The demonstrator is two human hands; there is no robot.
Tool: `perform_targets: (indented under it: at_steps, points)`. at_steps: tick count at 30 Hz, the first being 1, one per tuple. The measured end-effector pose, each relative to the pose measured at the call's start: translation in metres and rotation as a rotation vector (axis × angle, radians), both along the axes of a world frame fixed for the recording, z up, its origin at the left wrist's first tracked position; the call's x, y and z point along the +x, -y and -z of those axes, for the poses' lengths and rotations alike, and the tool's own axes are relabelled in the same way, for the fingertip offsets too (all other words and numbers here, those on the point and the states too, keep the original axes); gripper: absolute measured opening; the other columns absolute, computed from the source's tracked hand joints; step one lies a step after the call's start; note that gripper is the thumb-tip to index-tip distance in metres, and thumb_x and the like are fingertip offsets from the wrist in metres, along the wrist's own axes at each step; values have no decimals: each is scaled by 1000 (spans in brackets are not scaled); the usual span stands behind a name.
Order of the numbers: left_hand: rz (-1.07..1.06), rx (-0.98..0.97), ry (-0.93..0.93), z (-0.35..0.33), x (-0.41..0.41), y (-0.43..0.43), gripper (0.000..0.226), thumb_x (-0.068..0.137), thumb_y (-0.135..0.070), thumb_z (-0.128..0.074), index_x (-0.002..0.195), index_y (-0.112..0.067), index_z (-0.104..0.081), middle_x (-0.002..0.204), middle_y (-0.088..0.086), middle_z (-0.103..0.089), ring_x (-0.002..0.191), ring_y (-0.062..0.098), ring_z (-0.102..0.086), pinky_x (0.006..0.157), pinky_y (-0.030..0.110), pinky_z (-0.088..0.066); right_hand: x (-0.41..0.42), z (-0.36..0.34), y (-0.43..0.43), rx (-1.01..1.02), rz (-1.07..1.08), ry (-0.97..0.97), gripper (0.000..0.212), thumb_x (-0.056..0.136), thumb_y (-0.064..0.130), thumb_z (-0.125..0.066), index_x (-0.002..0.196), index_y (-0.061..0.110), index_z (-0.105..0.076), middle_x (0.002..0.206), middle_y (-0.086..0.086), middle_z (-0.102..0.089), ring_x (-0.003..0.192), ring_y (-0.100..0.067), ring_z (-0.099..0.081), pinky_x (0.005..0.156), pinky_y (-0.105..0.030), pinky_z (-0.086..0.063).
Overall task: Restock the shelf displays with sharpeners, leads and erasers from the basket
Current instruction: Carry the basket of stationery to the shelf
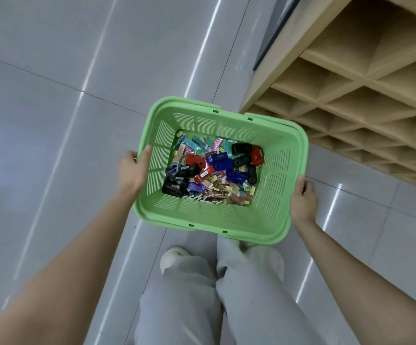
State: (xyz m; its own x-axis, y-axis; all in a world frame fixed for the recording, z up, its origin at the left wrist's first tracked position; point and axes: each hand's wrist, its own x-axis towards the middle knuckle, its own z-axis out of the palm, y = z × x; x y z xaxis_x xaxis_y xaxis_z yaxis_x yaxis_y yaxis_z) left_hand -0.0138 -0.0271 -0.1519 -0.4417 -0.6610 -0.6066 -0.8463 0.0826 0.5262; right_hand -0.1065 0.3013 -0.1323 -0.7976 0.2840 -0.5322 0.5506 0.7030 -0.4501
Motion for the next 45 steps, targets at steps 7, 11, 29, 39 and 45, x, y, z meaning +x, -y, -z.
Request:
perform_targets:
  at_steps: [7,11,29,39,45]
  points:
    - [-154,-25,-58,-65,66,-9,44,99,-42,-39,76,-4,-41,68,5,-38,66,18,-35,54,31,-28,-12,-74,15,17,-171,-111,42,102,39,-33,85,3,-49,69,-3,-46,69,-23,-44,57,-33,-27]
    - [-262,-42,-81,-130,108,-5,51,101,-41,-35,87,6,-52,74,10,-46,65,18,-40,56,30,-32,-7,-134,38,-31,-251,-165,43,103,35,-34,80,2,-49,67,-4,-45,68,-21,-41,59,-33,-27]
    - [-843,-192,-154,-419,286,37,47,99,-41,-40,61,-16,-31,58,1,-30,54,16,-27,53,31,-20,36,-401,229,-234,-839,-199,47,97,50,-38,62,19,-43,59,-2,-43,61,-20,-38,60,-33,-29]
    - [-1185,-241,-142,-464,360,71,48,99,-42,-40,61,-16,-26,56,0,-26,53,16,-24,53,31,-17,89,-472,389,-263,-1195,-245,50,98,49,-38,62,14,-41,56,-3,-35,53,-18,-30,52,-32,-22]
    - [-1327,-233,-140,-465,377,128,49,98,-43,-42,59,-18,-27,54,-1,-26,52,16,-24,54,31,-17,107,-478,492,-246,-1302,-205,53,97,52,-39,61,13,-42,53,-4,-35,52,-19,-31,52,-32,-22]
